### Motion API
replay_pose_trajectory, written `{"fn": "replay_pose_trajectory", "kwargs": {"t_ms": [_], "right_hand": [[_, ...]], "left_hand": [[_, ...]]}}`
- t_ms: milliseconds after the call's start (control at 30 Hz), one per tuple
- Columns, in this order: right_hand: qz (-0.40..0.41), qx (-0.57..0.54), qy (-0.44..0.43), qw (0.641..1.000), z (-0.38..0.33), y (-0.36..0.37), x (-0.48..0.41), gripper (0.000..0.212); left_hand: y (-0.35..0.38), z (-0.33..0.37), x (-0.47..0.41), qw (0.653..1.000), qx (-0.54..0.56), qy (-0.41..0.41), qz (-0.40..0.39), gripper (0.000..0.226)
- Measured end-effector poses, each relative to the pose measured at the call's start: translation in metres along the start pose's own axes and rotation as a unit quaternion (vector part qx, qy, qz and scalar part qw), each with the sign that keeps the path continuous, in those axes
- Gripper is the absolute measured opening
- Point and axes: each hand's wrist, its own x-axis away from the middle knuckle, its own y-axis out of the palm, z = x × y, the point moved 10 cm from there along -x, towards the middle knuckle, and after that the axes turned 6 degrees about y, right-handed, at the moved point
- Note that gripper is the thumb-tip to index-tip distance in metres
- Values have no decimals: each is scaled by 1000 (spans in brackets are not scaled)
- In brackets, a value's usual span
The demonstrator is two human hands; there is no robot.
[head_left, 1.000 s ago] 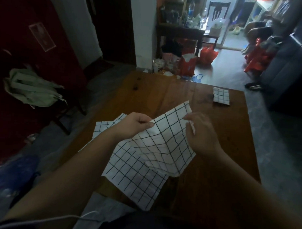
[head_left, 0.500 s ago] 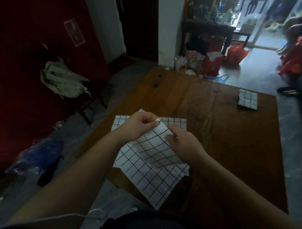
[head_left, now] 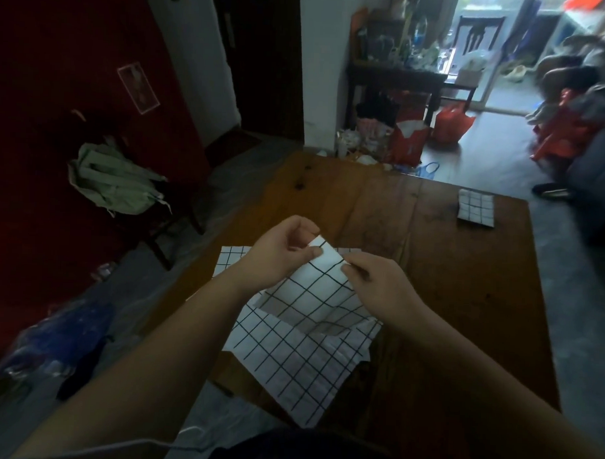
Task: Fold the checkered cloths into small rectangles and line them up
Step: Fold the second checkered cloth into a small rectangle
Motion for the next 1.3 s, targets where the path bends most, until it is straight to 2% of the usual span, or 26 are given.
{"fn": "replay_pose_trajectory", "kwargs": {"t_ms": [100,233,333,467,600,700,833,933,1033,1300], "right_hand": [[8,3,23,1000,11,-11,2,20],[32,13,21,999,9,-21,10,23],[60,22,10,998,4,-27,11,18],[110,-6,39,993,10,-43,10,21],[136,-74,94,983,28,-54,15,29],[143,-114,125,975,39,-55,17,37],[133,-150,142,969,46,-50,17,35],[126,-143,129,973,42,-48,16,28],[154,-110,105,976,32,-54,15,18],[179,-127,122,968,37,-54,15,20]], "left_hand": [[9,10,-4,999,-20,25,-21,12],[23,22,-7,998,-22,59,-29,26],[32,26,-8,997,-6,70,-31,16],[34,16,-6,998,-3,49,-48,8],[30,-6,-2,997,-28,13,-77,15],[18,-24,3,998,-21,-20,-54,15],[0,-43,6,999,-18,-47,-21,15],[-6,-42,7,999,0,-47,-14,16],[-9,-35,7,999,11,-37,-14,17],[-21,-43,5,998,48,-34,10,14]]}}
